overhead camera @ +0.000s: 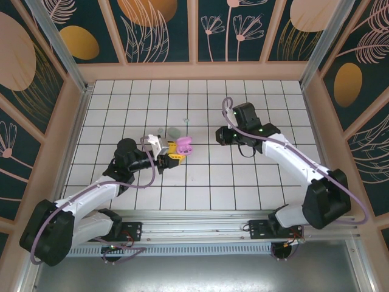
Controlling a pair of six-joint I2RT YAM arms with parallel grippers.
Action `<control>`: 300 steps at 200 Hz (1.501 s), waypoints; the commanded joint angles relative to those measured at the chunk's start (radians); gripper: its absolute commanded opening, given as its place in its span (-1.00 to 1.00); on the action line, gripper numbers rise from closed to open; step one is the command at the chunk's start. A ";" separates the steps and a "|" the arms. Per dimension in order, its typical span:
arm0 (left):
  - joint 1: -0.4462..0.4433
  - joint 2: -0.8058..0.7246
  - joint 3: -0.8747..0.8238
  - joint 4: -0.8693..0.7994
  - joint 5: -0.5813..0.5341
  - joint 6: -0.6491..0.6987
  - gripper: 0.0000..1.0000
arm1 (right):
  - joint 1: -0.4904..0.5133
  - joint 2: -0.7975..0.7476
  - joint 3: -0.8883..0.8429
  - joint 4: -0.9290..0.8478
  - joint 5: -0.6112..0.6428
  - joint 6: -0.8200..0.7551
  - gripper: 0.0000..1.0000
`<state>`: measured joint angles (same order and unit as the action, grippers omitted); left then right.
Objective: Insert wireless bluetooth earbuds into charging case
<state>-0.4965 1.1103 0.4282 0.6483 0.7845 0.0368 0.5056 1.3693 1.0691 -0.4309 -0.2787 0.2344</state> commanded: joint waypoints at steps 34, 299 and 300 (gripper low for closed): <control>-0.004 0.026 0.017 0.111 0.013 -0.062 -0.76 | 0.019 -0.124 0.002 0.069 -0.219 -0.042 -0.77; -0.005 0.036 0.063 0.135 0.105 -0.089 -0.76 | 0.254 -0.055 0.124 0.009 -0.278 -0.234 -0.75; -0.005 0.035 0.064 0.136 0.105 -0.088 -0.76 | 0.254 -0.055 0.124 0.008 -0.278 -0.235 -0.75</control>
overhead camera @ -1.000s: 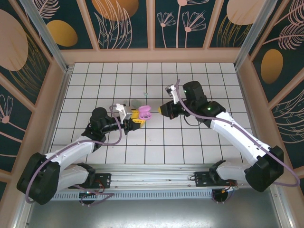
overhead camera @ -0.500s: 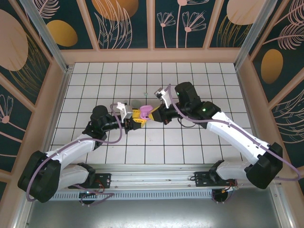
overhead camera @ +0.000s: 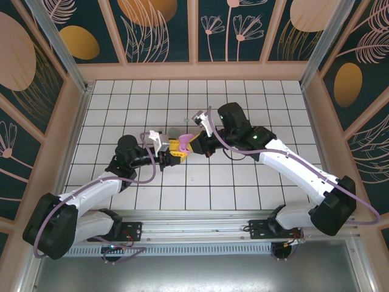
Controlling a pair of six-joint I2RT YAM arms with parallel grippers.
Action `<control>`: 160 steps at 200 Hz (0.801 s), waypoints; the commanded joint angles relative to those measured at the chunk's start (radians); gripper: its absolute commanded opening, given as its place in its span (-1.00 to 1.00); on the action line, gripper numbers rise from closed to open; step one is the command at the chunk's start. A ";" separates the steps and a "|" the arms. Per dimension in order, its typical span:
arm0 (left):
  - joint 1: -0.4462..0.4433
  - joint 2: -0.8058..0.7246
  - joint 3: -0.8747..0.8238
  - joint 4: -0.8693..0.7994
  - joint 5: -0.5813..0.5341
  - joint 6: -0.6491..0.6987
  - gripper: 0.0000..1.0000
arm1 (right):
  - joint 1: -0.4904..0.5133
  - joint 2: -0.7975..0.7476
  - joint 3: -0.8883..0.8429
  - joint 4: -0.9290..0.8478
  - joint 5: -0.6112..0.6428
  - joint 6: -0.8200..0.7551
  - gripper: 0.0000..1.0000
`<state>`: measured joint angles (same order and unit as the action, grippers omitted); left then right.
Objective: Insert wireless bluetooth earbuds into charging case
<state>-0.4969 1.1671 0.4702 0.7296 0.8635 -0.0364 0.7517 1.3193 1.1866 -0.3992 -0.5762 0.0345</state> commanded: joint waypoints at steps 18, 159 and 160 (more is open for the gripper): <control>-0.005 -0.023 0.020 0.057 0.025 -0.016 -0.76 | 0.006 -0.006 0.008 -0.044 0.037 -0.056 -0.74; -0.005 -0.029 0.007 0.130 0.046 -0.065 -0.76 | 0.008 0.016 0.009 0.018 -0.022 -0.041 -0.66; -0.005 -0.029 0.007 0.131 0.046 -0.066 -0.76 | 0.008 0.015 0.008 0.019 -0.022 -0.041 -0.67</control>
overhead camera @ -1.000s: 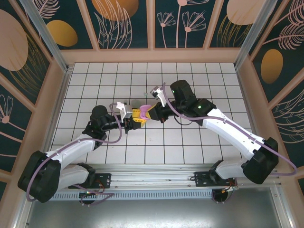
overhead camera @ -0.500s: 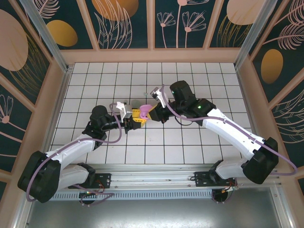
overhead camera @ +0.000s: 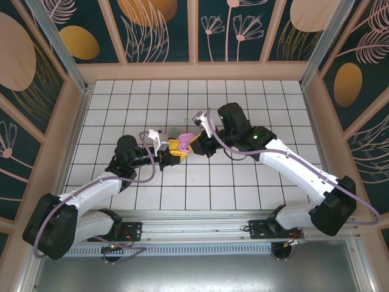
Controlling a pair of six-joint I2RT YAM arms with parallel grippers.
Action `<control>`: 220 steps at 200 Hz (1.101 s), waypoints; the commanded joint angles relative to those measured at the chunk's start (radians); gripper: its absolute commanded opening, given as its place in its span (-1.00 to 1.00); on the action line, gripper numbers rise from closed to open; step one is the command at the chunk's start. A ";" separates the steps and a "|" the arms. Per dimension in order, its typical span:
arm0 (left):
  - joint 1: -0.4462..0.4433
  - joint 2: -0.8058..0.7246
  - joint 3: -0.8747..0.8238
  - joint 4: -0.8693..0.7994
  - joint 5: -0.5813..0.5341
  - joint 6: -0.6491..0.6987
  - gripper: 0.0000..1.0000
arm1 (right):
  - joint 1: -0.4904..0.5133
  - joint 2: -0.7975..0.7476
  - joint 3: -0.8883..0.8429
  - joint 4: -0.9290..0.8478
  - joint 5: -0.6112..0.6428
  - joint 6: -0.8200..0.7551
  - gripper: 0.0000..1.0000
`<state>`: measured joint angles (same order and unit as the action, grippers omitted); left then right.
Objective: Insert wireless bluetooth earbuds into charging case
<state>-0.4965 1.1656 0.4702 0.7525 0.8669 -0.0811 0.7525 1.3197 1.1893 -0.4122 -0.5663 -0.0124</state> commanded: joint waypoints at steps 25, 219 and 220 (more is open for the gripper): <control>-0.005 -0.030 -0.005 0.147 0.045 -0.041 -0.76 | 0.007 0.018 -0.002 0.058 -0.046 0.012 -0.67; -0.005 -0.043 -0.004 0.142 0.037 -0.026 -0.75 | 0.007 0.045 0.119 -0.047 0.059 -0.004 -0.11; -0.005 -0.043 -0.004 0.144 0.037 -0.027 -0.76 | 0.007 0.045 0.120 -0.048 0.059 -0.004 -0.11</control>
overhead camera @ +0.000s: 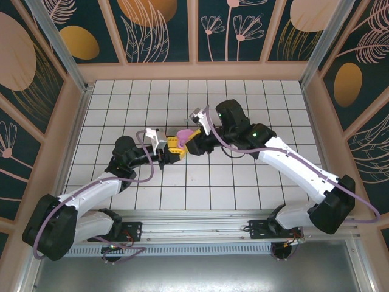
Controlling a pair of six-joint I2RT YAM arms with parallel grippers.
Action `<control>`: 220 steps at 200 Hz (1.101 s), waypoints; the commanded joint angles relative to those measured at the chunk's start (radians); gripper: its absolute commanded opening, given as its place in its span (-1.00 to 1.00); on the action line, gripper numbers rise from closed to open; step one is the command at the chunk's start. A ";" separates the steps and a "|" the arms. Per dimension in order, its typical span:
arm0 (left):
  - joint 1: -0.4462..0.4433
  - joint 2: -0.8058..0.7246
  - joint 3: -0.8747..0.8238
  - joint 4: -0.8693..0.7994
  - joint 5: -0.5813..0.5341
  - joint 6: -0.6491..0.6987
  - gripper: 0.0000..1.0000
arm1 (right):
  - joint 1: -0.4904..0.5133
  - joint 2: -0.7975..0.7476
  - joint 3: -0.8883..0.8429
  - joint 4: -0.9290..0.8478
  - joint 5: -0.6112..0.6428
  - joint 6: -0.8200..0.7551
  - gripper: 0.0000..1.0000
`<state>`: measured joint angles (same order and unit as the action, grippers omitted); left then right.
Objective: Insert wireless bluetooth earbuds into charging case
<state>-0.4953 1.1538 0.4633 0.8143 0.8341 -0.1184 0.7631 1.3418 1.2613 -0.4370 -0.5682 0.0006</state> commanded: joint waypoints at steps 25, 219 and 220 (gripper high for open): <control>-0.006 -0.029 0.007 0.083 0.072 0.010 -0.75 | -0.004 0.032 0.059 -0.036 0.059 -0.021 -0.10; -0.006 -0.014 -0.003 0.093 0.056 0.014 -0.76 | -0.003 0.036 0.171 -0.048 0.152 0.013 -0.02; -0.006 -0.013 -0.003 0.093 0.056 0.014 -0.76 | -0.004 0.035 0.171 -0.048 0.152 0.013 -0.02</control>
<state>-0.4900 1.1492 0.4633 0.8467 0.8078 -0.1181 0.7677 1.3758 1.3773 -0.5320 -0.5041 0.0067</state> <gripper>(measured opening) 0.308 0.488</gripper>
